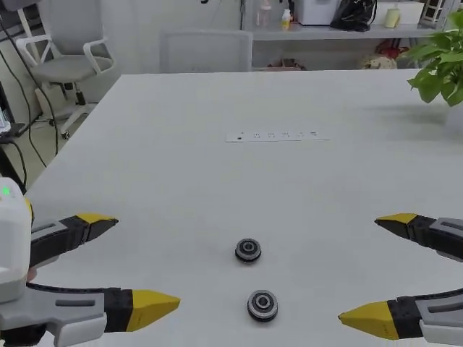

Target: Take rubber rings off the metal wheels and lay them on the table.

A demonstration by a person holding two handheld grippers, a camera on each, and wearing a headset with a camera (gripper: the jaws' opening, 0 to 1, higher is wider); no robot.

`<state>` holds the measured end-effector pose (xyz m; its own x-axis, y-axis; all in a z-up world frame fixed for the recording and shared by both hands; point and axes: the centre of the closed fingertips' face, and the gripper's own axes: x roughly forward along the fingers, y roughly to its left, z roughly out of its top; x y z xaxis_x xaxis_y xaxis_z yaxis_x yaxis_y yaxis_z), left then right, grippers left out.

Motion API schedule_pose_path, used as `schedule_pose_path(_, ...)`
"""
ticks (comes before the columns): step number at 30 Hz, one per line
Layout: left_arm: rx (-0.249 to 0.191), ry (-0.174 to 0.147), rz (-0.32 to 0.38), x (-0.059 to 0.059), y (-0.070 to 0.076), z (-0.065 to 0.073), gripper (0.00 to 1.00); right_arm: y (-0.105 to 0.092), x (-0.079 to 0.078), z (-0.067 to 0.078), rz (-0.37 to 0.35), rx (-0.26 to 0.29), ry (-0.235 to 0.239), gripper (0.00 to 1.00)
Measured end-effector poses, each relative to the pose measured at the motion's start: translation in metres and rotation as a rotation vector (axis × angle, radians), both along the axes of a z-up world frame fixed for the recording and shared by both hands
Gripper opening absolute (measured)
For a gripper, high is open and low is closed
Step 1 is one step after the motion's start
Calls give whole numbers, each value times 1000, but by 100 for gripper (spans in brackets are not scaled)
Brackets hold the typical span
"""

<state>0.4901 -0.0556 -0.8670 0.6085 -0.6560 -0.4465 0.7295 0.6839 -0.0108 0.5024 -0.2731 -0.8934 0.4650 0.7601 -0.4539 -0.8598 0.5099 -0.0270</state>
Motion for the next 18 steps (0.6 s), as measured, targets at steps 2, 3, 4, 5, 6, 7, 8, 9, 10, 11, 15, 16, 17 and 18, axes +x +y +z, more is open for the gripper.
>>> schedule_pose_path(2,1,4,-2,0,-1,-1,88,-1,0,-1,0,-1,3,96)
schedule_pose_path(3,1,5,-3,0,-1,-2,88,-1,0,-2,0,-2,4,96)
schedule_pose_path(4,1,5,-5,0,-2,-2,88,-1,-1,-2,1,-3,5,95)
schedule_pose_path(5,0,5,-6,1,-2,-2,88,-1,-1,-2,1,-4,6,95)
schedule_pose_path(6,-1,5,-6,1,-2,-2,88,-1,0,-2,1,-4,7,95)
schedule_pose_path(7,-2,5,-8,1,-3,-2,88,-1,0,-2,2,-4,6,95)
schedule_pose_path(8,-2,5,-8,1,-3,-2,88,-1,0,-2,3,-5,6,95)
schedule_pose_path(9,-2,5,-9,2,-3,-2,88,-1,1,-1,3,-6,4,95)
schedule_pose_path(10,-2,4,-10,2,-3,-2,88,-1,1,-1,4,-7,3,95)
schedule_pose_path(11,-2,4,-10,3,-3,-2,88,-1,2,-1,5,-8,3,95)
schedule_pose_path(15,-2,5,-11,4,-2,-2,87,0,5,-1,8,-12,3,94)
schedule_pose_path(16,-1,5,-12,5,-2,-2,87,0,5,-1,11,-15,3,94)
schedule_pose_path(17,0,5,-12,5,-2,-2,87,1,6,-2,13,-16,2,94)
schedule_pose_path(18,2,5,-14,6,-1,-2,87,1,7,-1,17,-19,0,94)
